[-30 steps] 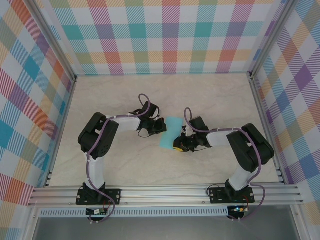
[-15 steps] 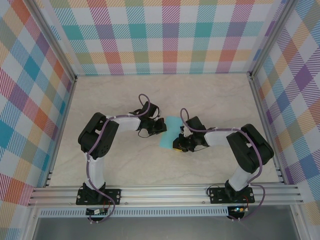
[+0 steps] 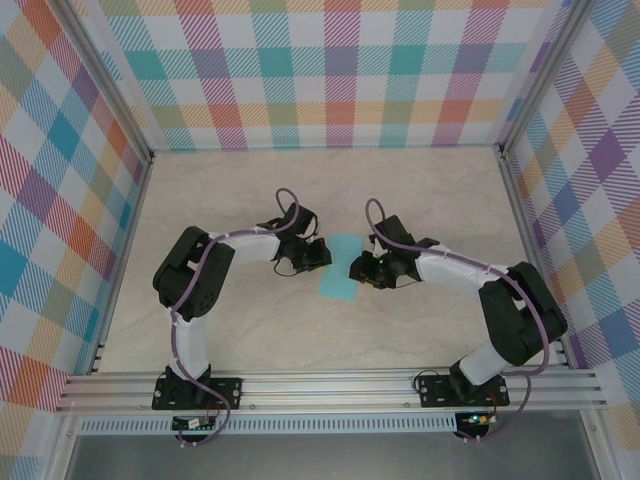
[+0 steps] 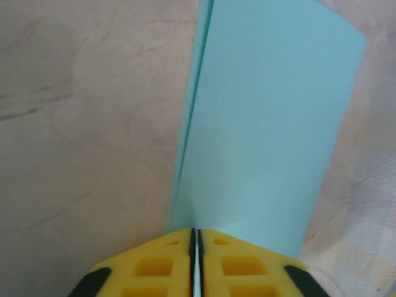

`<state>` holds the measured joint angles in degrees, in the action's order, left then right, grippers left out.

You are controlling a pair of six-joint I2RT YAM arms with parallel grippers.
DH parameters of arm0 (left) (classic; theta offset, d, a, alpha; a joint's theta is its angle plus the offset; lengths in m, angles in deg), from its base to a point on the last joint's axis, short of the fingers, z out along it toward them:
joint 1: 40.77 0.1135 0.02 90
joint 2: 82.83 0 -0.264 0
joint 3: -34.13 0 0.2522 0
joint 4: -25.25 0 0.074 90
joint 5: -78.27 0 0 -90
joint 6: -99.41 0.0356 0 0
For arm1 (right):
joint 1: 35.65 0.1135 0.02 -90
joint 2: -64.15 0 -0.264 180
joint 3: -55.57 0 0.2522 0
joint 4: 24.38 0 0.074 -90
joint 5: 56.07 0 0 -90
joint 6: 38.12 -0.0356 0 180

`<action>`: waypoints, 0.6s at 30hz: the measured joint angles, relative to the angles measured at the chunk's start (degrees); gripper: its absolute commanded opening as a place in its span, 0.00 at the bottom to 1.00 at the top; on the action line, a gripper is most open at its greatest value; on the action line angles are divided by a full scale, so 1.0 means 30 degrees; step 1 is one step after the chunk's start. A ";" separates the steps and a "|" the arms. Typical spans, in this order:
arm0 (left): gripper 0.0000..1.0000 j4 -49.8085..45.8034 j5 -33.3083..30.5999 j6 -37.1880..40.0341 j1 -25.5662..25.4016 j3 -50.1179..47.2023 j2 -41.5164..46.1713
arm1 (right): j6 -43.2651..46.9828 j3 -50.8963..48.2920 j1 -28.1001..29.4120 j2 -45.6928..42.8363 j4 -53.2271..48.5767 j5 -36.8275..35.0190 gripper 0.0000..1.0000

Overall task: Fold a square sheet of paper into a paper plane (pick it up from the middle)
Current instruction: Fold the square sheet of paper in half at the center of the table.

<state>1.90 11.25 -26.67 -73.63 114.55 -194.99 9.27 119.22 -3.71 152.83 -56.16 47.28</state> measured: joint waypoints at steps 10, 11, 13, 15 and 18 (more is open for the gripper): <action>0.37 -0.0270 -0.0204 -0.0240 0.0109 -0.0182 0.1632 | -0.0015 0.3031 -0.0350 0.2703 -0.1967 -0.1370 0.38; 0.37 -0.0124 -0.0095 -0.0291 0.0175 -0.0299 0.1632 | -0.0022 0.3133 -0.0408 0.2973 -0.2004 -0.1275 0.38; 0.38 0.0080 0.0138 -0.0517 0.0350 -0.0590 0.1632 | -0.0073 0.3279 -0.0525 0.3410 -0.1974 -0.1013 0.40; 0.39 0.0240 0.0335 -0.0699 0.0459 -0.0823 0.1625 | -0.0109 0.3410 -0.0627 0.3803 -0.1909 -0.0678 0.40; 0.40 0.0321 0.0546 -0.0845 0.0561 -0.0925 0.1625 | -0.0175 0.3614 -0.0758 0.4226 -0.1639 -0.0160 0.40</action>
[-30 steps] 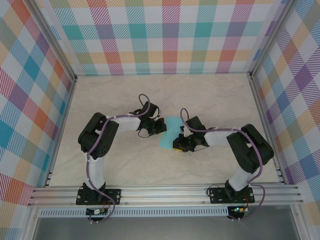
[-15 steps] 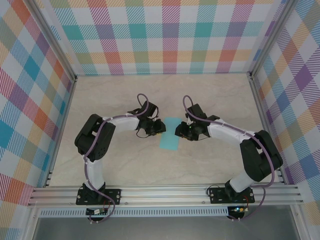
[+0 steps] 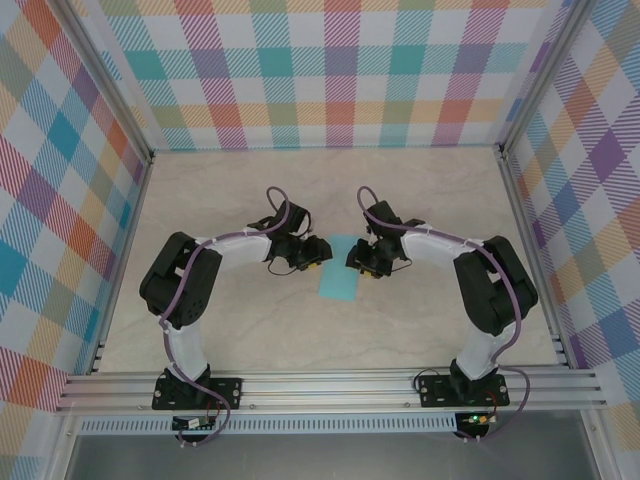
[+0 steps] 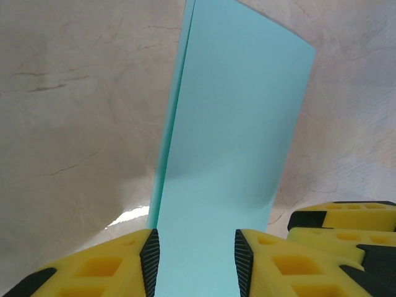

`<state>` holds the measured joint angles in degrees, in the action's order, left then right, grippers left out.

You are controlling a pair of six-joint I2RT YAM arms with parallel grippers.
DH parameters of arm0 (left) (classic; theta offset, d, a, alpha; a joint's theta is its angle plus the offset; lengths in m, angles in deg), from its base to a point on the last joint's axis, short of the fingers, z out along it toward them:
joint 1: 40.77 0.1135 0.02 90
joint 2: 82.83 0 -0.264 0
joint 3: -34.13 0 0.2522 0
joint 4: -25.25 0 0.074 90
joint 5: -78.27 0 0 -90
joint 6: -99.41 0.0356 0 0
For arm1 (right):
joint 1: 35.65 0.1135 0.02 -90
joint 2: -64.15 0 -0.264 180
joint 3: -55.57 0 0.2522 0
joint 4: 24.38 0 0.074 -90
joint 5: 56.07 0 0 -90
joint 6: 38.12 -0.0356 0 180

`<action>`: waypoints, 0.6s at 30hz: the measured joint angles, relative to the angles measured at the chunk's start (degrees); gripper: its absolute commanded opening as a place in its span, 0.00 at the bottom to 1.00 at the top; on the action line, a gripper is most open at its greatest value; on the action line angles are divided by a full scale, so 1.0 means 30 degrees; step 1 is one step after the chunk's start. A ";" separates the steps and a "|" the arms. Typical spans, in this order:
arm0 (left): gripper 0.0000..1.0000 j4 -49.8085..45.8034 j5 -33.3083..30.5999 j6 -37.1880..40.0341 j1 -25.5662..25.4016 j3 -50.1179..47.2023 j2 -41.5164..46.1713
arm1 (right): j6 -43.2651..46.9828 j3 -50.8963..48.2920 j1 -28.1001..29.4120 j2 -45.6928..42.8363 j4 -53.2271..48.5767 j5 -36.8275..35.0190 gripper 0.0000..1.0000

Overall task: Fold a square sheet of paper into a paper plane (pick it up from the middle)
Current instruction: Fold the square sheet of paper in half at the center of the table.

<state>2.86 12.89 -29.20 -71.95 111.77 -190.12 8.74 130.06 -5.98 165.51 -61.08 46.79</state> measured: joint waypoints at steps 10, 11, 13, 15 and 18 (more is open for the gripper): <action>0.41 0.0408 0.0357 -0.0277 0.0087 0.0000 -0.0073 | -0.0182 0.0299 -0.0168 0.0801 0.0627 0.0794 0.41; 0.41 0.0408 0.0364 -0.0277 0.0087 0.0000 -0.0095 | -0.0197 0.0299 -0.0189 0.0896 0.0670 0.0809 0.41; 0.41 0.0408 0.0364 -0.0277 0.0087 0.0000 -0.0131 | -0.0204 0.0299 -0.0240 0.0991 0.0765 0.0845 0.41; 0.42 0.0408 0.0357 -0.0277 0.0087 0.0000 -0.0160 | -0.0204 0.0299 -0.0299 0.0991 0.0801 0.0874 0.41; 0.43 0.0401 0.0357 -0.0284 0.0087 0.0000 -0.0219 | -0.0270 0.0248 -0.0408 0.0991 0.0991 0.0889 0.40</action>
<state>4.06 13.96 -30.05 -71.69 111.77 -190.77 7.93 130.80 -7.20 168.48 -58.11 49.46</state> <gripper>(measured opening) 0.430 0.405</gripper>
